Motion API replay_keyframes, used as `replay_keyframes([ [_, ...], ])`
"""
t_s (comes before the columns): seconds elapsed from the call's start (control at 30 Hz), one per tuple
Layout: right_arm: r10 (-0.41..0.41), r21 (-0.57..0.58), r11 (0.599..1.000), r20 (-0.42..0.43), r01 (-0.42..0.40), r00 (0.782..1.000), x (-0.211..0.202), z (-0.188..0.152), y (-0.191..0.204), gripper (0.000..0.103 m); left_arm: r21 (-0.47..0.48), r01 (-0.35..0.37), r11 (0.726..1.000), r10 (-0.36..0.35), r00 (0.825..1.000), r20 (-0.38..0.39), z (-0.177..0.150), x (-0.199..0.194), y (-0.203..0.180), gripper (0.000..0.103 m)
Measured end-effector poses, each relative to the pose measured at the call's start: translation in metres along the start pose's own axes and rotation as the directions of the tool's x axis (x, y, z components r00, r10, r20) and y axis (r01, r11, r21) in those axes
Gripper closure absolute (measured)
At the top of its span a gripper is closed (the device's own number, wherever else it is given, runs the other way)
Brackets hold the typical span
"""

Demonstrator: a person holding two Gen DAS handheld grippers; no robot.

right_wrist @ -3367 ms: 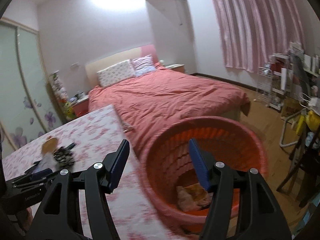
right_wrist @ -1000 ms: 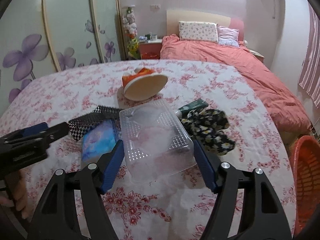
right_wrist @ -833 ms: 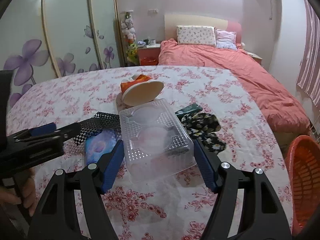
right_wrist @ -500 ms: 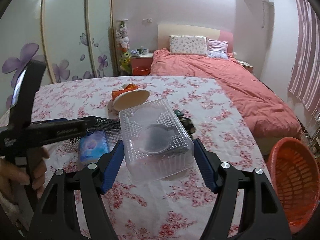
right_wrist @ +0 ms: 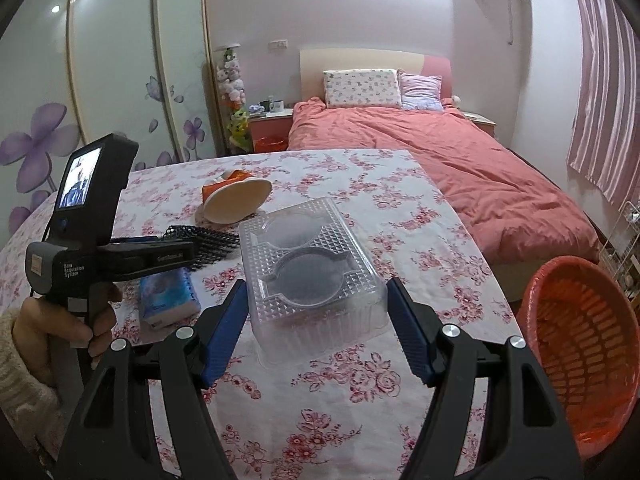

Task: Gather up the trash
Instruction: 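Grasp the black mesh net with the left tool while the right tool grasps the clear plastic box, then carry the mesh net and plastic box over the orange basket and open both tools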

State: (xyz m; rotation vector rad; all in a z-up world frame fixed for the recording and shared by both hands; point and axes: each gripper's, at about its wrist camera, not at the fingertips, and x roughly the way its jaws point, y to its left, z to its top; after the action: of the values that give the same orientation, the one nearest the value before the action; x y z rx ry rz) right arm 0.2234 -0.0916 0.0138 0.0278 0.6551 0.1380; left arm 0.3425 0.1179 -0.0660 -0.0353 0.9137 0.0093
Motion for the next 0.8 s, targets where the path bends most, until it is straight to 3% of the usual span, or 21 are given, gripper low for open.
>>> replay_keyframes([
  [0.13, -0.004, 0.013, 1.000, 0.005, 0.004, 1.000, -0.002, -0.001, -0.005, 0.034, -0.017, 0.018, 1.000, -0.018, 1.000, 0.009, 0.003, 0.000, 0.006, 0.089],
  [0.23, -0.008, 0.017, 1.000, 0.016, 0.008, 1.000, -0.007, -0.002, -0.009, 0.034, -0.040, 0.028, 0.999, -0.028, 1.000, 0.012, 0.004, -0.002, 0.012, 0.094],
  [0.5, -0.031, 0.036, 0.999, 0.062, 0.029, 0.998, -0.028, -0.002, -0.021, 0.034, -0.067, 0.062, 0.996, -0.056, 0.995, 0.086, -0.002, -0.039, 0.025, 0.095],
  [0.8, -0.053, 0.073, 0.996, 0.125, 0.044, 0.991, -0.055, -0.001, -0.037, 0.034, -0.048, 0.107, 0.993, -0.096, 0.977, 0.189, -0.001, -0.096, 0.018, 0.095],
])
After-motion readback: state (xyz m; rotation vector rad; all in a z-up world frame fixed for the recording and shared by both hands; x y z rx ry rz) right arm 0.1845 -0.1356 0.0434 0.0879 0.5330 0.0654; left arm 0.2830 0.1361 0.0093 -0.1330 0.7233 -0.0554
